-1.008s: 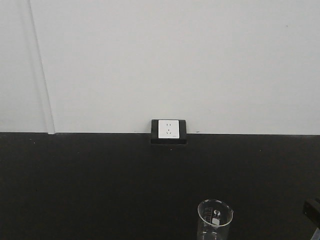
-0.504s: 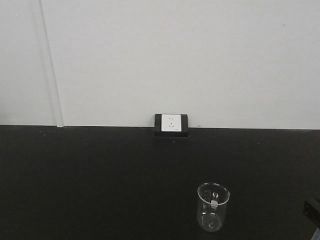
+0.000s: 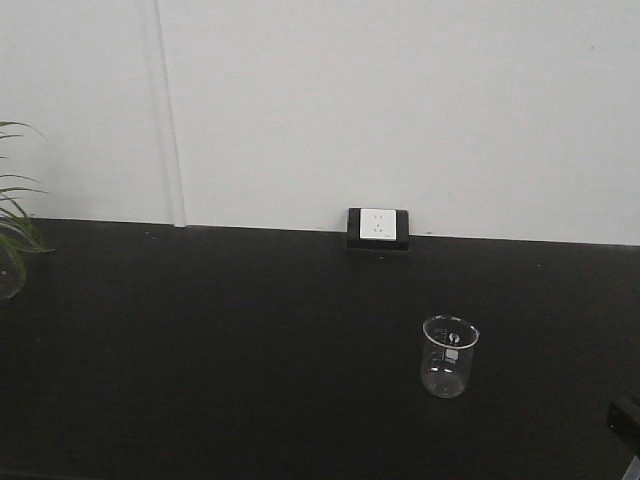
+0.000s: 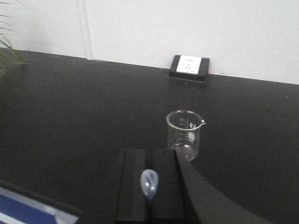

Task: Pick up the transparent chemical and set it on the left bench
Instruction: 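Drive the base to the bench with the white trays, holding the dropper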

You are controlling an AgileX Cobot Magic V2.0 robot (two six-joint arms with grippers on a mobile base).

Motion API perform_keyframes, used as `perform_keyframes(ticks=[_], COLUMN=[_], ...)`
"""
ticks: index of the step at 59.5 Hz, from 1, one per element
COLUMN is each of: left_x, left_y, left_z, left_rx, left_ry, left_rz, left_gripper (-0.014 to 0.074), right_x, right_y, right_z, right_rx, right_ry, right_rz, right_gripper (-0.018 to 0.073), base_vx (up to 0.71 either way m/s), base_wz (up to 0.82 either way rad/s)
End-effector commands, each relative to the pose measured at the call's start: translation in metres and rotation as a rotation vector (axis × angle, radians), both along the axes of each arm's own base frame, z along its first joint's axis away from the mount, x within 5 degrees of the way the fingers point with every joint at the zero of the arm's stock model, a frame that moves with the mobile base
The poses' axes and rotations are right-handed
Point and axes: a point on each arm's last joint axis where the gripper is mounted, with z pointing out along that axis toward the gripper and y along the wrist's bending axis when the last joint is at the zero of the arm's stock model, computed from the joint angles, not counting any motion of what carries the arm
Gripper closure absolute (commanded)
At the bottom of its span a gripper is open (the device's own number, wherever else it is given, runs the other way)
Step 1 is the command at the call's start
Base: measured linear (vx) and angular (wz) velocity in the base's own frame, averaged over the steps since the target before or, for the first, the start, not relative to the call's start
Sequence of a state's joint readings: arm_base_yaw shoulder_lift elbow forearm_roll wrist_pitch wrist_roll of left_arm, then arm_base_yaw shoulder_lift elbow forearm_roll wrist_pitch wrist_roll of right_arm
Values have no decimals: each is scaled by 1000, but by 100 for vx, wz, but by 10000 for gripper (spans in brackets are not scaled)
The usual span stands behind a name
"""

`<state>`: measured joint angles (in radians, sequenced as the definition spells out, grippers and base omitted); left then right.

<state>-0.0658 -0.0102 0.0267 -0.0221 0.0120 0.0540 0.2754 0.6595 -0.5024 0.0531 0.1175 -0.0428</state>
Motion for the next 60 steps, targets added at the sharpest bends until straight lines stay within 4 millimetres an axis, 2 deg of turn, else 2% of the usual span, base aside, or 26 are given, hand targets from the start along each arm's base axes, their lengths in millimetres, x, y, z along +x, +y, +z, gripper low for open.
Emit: perform_keyframes(ticks=[1,30,60], left_x=[-1,-1,-1], left_y=[0,0,0], left_z=[3,3,3], left_rx=[-14,-14,-14], left_ry=[-81,-81,-81], left_rz=[-1,-1,-1], left_gripper=[600,600,600], right_x=[1,1,1], right_y=[0,0,0], right_z=[18,18,18], right_rx=[21,21,21], right_ry=[-113,-113,-113], right_rz=[-1,-1,-1], right_gripper=[562,562,562], base_vx=[-29,-30,-24], base_wz=[19,32,66])
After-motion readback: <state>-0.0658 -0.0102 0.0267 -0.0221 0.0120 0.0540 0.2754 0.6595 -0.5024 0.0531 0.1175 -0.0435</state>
